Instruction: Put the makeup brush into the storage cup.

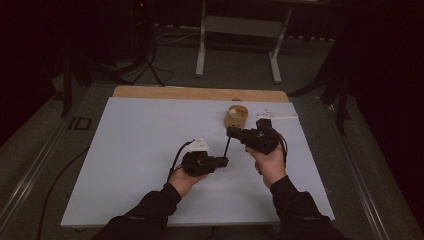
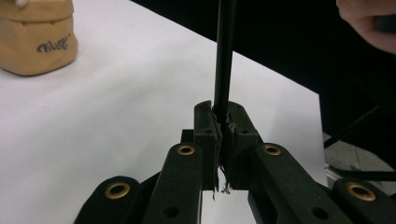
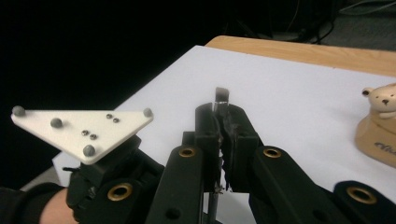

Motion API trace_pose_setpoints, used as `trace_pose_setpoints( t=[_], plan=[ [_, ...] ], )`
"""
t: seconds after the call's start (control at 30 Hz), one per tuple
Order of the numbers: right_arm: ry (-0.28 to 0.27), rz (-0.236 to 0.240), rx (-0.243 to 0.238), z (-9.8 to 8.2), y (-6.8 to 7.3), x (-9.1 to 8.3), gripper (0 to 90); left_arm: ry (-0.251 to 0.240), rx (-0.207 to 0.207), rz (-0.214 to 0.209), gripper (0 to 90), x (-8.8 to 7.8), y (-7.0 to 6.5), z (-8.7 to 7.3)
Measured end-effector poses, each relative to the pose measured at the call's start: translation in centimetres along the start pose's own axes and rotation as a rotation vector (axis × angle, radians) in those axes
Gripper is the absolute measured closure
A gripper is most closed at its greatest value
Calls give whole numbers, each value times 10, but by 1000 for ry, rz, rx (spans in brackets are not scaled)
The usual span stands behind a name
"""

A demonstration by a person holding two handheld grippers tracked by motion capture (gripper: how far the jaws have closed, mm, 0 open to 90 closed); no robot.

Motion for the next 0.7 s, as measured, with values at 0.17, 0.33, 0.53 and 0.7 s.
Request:
trace_pose_setpoints(
  t=[0.17, 0.33, 0.53, 0.7],
  plan=[
    [6, -19, -42, 0, 3, 2, 857, 19, -13, 6, 849, 2, -2, 2],
    [-10, -20, -71, 6, 3, -1, 857, -22, 6, 7, 770, -5, -4, 8],
    [-16, -29, -90, 11, 2, -4, 857, -24, 11, -3, 563, -13, -5, 14],
    [-19, -24, -90, 12, -1, -6, 857, -44, 4, -20, 381, -19, -8, 18]
  ],
)
Point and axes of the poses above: each handheld gripper's, and its own axes: x roughly forward along the jaws, z roughly out of its top, y roughly to its left, the point moved 6 cm from there along x, roughly forward along the jaws, and after that the axes turned 13 degrees about -x, right-handed, at the moved point
